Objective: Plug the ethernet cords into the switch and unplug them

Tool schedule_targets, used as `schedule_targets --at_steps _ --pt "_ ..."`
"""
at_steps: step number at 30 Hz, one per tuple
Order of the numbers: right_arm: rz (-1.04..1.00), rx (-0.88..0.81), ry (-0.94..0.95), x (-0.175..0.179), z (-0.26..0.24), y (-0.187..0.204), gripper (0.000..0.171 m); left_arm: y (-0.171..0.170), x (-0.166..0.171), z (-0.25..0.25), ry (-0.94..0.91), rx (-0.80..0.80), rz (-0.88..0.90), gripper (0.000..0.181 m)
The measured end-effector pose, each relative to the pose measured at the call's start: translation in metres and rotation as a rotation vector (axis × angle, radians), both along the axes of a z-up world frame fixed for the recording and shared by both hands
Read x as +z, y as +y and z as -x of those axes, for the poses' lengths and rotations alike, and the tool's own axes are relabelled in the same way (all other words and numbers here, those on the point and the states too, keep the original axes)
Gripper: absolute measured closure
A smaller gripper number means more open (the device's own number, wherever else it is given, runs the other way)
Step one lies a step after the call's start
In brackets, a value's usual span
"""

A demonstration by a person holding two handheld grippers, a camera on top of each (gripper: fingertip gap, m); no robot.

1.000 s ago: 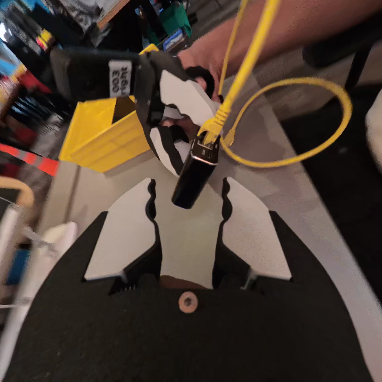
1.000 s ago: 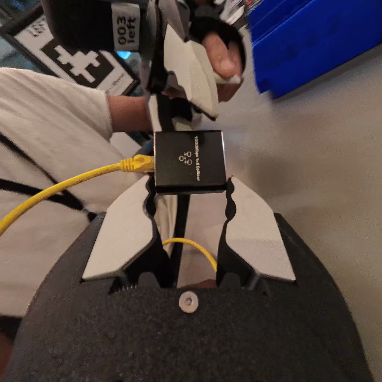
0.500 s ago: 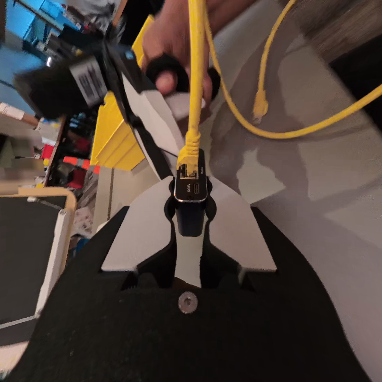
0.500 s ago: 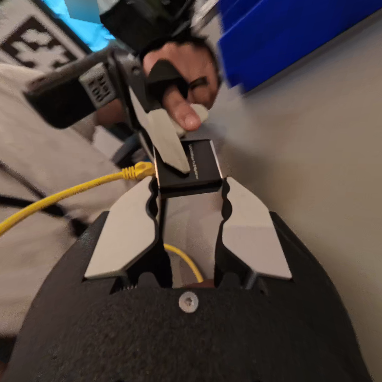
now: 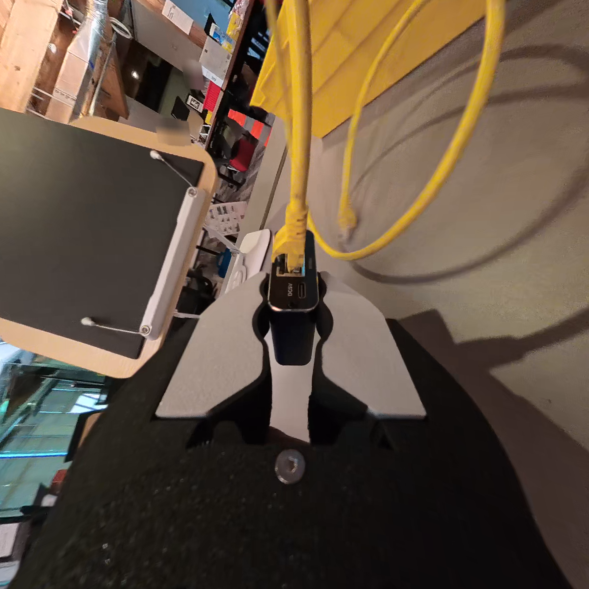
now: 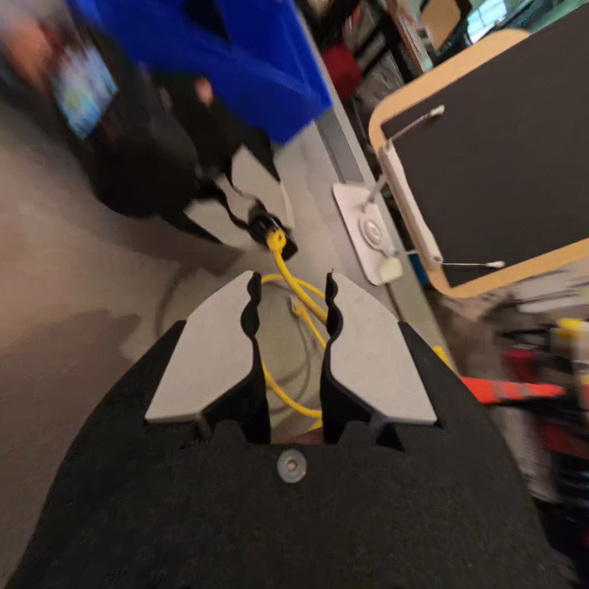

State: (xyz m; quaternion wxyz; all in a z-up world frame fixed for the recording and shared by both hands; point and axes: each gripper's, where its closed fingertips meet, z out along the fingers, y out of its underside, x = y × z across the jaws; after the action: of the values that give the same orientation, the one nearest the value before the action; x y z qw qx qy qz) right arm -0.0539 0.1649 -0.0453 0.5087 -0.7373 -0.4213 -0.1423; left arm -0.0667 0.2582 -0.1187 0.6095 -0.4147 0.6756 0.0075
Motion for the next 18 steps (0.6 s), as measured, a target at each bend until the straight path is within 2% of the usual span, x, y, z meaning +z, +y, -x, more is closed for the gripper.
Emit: schedule_targets --at_steps 2,5,8,11,15,18 --pt "-0.05 0.02 -0.169 -0.019 0.009 0.017 0.133 -0.001 -0.008 0.006 0.013 0.0 -0.009 0.156" --pt "0.007 0.173 -0.195 -0.031 0.033 0.03 0.133 -0.008 -0.023 0.013 0.036 -0.006 0.027 0.156" --pt "0.084 0.265 -0.333 -0.059 0.036 0.043 0.132 -0.014 -0.022 0.012 0.028 -0.02 0.044 0.156" --pt "0.159 0.286 -0.372 -0.076 0.03 0.052 0.137 -0.016 -0.023 0.012 0.026 -0.044 0.094 0.156" --pt "0.139 0.318 -0.323 -0.074 0.034 0.052 0.148 -0.022 -0.019 0.012 0.021 -0.074 0.091 0.157" --pt "0.152 0.306 -0.356 -0.081 0.03 0.052 0.151 -0.025 -0.019 0.011 0.028 -0.079 0.075 0.156"
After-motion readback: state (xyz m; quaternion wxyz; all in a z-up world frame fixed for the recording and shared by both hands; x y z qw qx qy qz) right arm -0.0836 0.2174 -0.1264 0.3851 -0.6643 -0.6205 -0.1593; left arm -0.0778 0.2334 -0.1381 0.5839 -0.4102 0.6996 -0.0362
